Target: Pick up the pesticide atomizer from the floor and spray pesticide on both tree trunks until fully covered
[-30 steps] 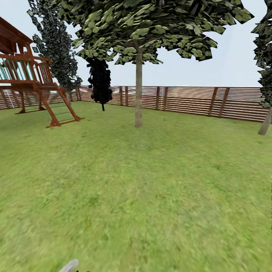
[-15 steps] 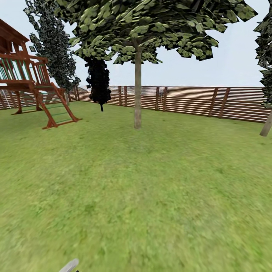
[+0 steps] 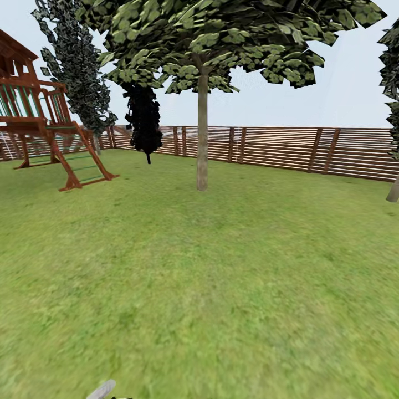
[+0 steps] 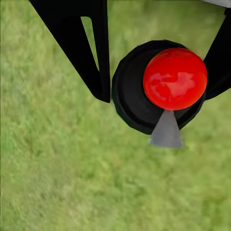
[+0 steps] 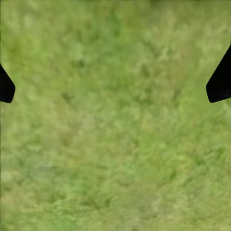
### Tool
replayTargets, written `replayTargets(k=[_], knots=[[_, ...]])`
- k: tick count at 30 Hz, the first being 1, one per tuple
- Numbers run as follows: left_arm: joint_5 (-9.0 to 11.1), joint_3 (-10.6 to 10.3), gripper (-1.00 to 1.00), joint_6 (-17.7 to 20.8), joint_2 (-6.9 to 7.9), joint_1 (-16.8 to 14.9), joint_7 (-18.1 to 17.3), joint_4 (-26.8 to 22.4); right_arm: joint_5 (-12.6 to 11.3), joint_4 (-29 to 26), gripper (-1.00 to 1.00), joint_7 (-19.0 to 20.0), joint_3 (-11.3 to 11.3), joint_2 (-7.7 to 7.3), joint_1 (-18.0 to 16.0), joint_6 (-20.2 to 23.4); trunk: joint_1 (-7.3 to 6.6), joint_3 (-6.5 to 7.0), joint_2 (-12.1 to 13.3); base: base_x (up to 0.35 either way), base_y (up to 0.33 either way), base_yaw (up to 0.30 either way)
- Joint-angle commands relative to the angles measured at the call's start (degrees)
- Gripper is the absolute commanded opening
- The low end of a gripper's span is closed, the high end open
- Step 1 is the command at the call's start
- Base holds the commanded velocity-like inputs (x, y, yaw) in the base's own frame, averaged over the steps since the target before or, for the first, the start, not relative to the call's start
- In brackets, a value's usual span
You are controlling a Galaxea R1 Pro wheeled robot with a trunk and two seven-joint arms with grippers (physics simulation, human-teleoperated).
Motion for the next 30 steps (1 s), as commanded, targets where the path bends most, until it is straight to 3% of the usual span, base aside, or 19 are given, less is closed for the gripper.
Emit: replayTargets(k=[1,30], knots=[[0.6,-0.5,-1.00,-0.5,0.08,-0.1,0.1,0.0,-0.6,0.1,1.00,0.5,-0.2,0.00,0.0,-0.1,0.07,-0.11,-0.1,0.321,0.000,0.000],[0.8,-0.5,-1.00,-0.5,0.08,-0.1,0.1,0.1,-0.7,0.1,1.00,0.5,-0.2,0.04,-0.1,-0.1,0.07,-0.11,-0.1,0.321,0.000,0.000]])
